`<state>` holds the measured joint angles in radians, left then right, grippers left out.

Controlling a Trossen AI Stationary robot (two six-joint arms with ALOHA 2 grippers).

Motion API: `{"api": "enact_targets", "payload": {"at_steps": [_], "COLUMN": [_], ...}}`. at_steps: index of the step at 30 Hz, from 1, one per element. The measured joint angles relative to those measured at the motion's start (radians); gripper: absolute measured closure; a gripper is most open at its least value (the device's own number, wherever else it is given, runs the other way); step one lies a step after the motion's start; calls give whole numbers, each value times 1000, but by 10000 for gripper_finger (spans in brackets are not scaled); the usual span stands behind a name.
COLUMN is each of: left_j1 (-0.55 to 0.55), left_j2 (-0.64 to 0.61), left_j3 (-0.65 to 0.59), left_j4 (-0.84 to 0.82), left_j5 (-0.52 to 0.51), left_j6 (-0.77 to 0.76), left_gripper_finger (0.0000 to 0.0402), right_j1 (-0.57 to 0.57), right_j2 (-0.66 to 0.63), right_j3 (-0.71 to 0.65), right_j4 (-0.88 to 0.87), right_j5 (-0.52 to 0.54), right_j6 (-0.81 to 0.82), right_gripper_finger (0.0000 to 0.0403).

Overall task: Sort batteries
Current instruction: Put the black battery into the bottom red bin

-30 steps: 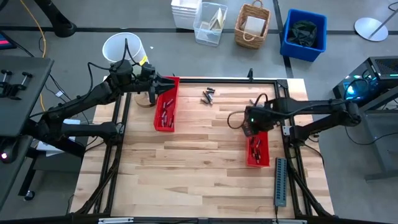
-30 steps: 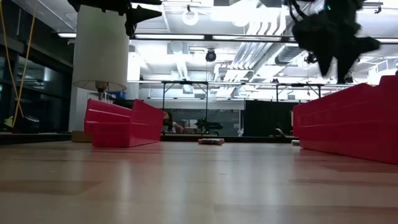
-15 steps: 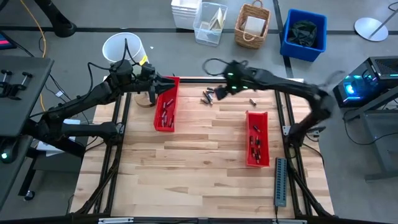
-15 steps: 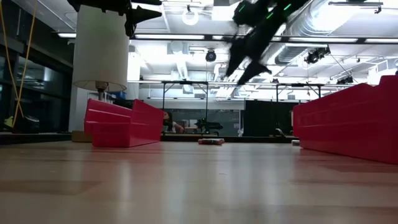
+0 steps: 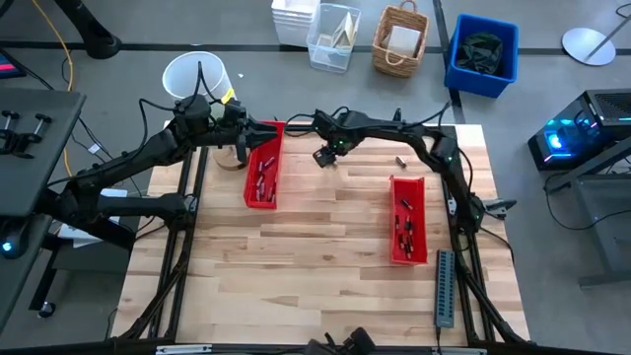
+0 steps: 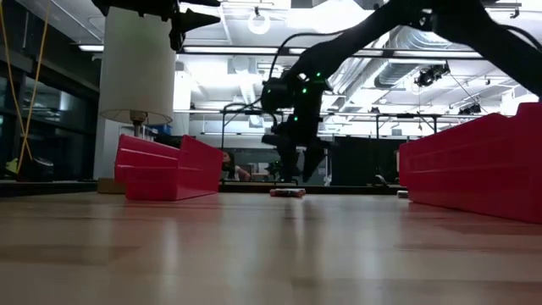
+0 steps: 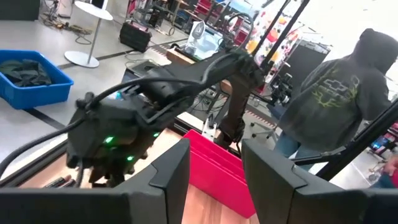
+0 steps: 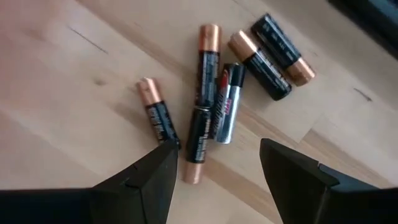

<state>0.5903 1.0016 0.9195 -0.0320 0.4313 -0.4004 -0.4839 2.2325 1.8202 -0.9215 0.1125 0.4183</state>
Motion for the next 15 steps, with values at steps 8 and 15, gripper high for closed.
{"api": "enact_targets", "payload": {"at_steps": [8,15], "left_j1": [0,0], "left_j2": [0,0], "left_j3": [0,0], "left_j4": [0,0], "left_j5": [0,0], "left_j6": [0,2], "left_gripper_finger": [266,266], "right_j1": [25,33], "right_j2": [29,29], "right_j3": [-17,-19], "right_j4": [-9,2], "right_j5": [16,42], "right_j6": [26,55], "right_gripper_finger": [179,202]}}
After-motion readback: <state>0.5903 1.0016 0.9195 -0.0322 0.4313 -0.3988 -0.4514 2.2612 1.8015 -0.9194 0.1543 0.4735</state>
